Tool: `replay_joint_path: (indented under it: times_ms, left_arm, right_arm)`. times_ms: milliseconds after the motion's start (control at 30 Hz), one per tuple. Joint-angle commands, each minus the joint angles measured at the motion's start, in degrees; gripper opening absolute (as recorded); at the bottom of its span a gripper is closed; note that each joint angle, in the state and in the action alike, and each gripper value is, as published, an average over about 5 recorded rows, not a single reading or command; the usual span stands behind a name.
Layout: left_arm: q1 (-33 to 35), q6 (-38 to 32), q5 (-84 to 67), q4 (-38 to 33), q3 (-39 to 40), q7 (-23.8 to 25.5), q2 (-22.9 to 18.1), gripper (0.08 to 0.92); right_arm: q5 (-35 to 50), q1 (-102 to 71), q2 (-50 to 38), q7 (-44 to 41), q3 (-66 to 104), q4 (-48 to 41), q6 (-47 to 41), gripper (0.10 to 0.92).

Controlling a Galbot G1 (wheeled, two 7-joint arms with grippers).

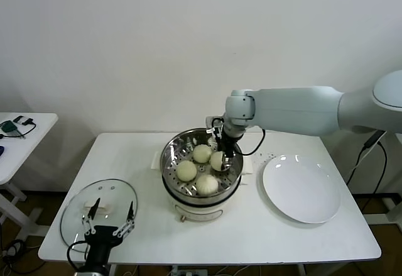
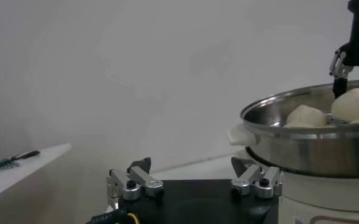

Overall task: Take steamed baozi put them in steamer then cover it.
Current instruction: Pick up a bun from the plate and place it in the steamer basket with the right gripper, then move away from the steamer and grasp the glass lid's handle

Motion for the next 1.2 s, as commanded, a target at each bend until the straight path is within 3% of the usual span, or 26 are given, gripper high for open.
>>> replay_joint_path:
  times_ms: [33, 300, 667, 933, 1200]
  left_arm:
    - [-0.8, 0.3, 0.1, 0.3, 0.0, 0.0, 0.1, 0.823]
    - [-1.1, 0.4, 0.1, 0.4, 0.0, 0.0, 0.1, 0.823]
    - [-1.3, 0.5, 0.6, 0.2, -0.2, 0.0, 0.2, 0.823]
    - [-1.8, 0.6, 1.3, 0.6, -1.2, 0.2, 0.1, 0.823]
    - [-1.7, 0.9, 2.4, 0.2, -2.5, 1.0, -0.2, 0.823]
  right_arm:
    - [-0.4, -1.6, 1.3, 0.7, -0.7, 0.1, -0.7, 0.676]
    - [-0.5, -0.2, -0.7, -0.3, 1.3, 0.5, -0.6, 0.814]
    - [0.6, 4.8, -12.8, -1.2, 6.5, 3.8, 7.4, 0.823]
    - [0.3, -1.9, -27.2, 18.1, 12.7, 6.9, 25.8, 0.823]
    - [-3.0, -30.5, -38.8, 28.0, 41.0, 8.3, 34.3, 0.823]
